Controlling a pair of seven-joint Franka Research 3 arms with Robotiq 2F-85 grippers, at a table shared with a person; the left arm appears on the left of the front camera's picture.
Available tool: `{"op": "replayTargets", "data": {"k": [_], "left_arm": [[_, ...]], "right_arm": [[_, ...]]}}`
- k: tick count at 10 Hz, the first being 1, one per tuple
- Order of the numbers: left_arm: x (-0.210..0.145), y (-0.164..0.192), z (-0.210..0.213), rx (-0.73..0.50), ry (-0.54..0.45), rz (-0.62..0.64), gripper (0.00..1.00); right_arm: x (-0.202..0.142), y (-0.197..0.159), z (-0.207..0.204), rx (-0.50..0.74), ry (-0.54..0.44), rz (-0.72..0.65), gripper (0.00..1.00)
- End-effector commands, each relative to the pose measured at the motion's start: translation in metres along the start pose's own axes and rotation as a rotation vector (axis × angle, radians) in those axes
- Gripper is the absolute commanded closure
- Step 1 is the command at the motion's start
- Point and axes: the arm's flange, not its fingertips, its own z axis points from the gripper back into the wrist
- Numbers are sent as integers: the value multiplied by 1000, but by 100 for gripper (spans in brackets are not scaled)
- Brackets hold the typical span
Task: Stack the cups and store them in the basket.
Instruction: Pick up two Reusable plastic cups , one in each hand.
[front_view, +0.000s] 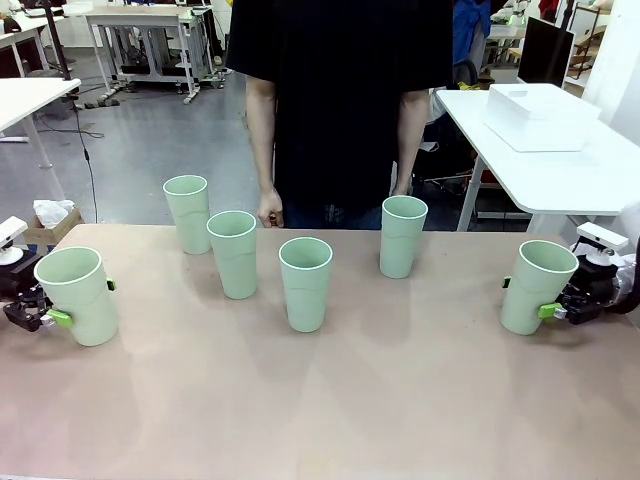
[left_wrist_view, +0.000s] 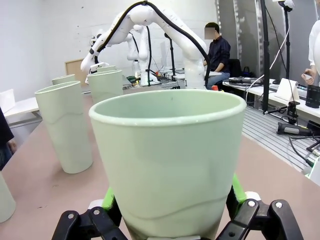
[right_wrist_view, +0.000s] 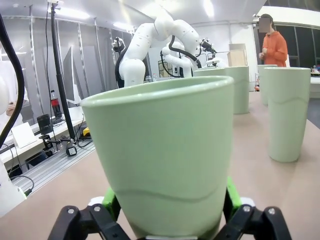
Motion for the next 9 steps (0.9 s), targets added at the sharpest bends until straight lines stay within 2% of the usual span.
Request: {"op": "replayTargets", "data": {"k": [1, 2, 3, 4, 5, 6, 7, 8, 9], "left_arm": [[-3, -15, -10, 32, -9, -32, 0], [-2, -15, -10, 21, -11, -37, 0], [-2, -15, -10, 8, -10, -20, 18], [-2, -15, -9, 5, -6, -19, 19], [-2, -15, -9, 3, -7, -22, 37], [-2, -14, -8, 3, -4, -25, 24], [-1, -14, -8, 3, 1, -28, 56], [-1, -14, -7, 4, 1, -32, 42], [1, -14, -6, 5, 6, -41, 74]], "right_arm": [[3, 0, -11, -41, -16, -27, 0], [3, -1, -10, -34, -15, -18, 0], [3, 0, -9, -34, -11, -14, 20], [3, 0, -9, -36, -10, -12, 20], [3, 0, -9, -37, -11, -10, 40], [3, -1, -8, -39, -12, -12, 22], [3, -1, -7, -46, -16, -11, 60], [4, 0, -6, -51, -19, -8, 42], [4, -1, -4, -53, -24, -9, 80]]}}
